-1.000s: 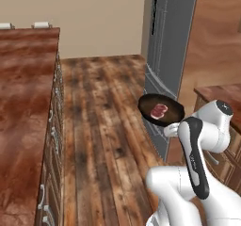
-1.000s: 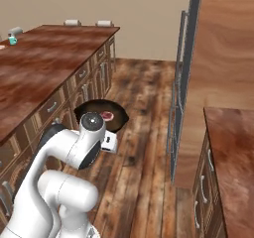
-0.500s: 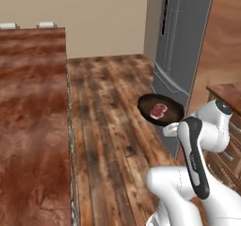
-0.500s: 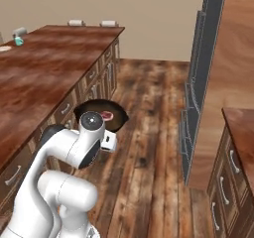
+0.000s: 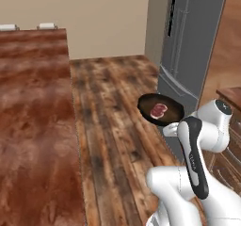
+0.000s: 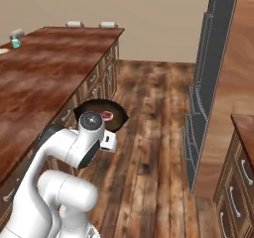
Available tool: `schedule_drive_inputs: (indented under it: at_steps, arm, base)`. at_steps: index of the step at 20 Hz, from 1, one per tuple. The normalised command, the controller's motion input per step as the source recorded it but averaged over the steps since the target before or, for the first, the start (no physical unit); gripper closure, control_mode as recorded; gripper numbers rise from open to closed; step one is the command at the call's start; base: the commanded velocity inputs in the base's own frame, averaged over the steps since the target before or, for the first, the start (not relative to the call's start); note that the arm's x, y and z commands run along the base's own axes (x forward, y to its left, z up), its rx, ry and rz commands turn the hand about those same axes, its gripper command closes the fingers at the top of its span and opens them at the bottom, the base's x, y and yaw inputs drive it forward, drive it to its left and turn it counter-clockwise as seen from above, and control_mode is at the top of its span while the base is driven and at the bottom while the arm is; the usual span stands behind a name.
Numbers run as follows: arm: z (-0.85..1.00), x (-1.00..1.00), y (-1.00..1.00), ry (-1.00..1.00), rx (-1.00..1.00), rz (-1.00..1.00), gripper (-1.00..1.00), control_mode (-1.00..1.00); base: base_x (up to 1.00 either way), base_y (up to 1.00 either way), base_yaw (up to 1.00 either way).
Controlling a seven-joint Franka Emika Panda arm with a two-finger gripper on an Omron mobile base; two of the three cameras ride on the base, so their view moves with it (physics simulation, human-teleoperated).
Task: Pick up the pan with the steak in it and place it on the dining table. Then place the steak on the plate.
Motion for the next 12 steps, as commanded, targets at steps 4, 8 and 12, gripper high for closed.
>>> schedule_drive_inputs:
  at_steps: [4,8,12]
  arm:
    - [0.0,0.0,0.0,0.0,0.0,0.0,1.0,1.0]
    - [0.0,0.0,0.0,0.0,0.0,0.0,1.0,1.0]
    - [0.0,0.0,0.0,0.0,0.0,0.0,1.0,1.0]
  base:
    - [0.93,0.22,-0.1]
    - [0.99,0.25,-0.09]
    - [0.98,0.27,-0.06]
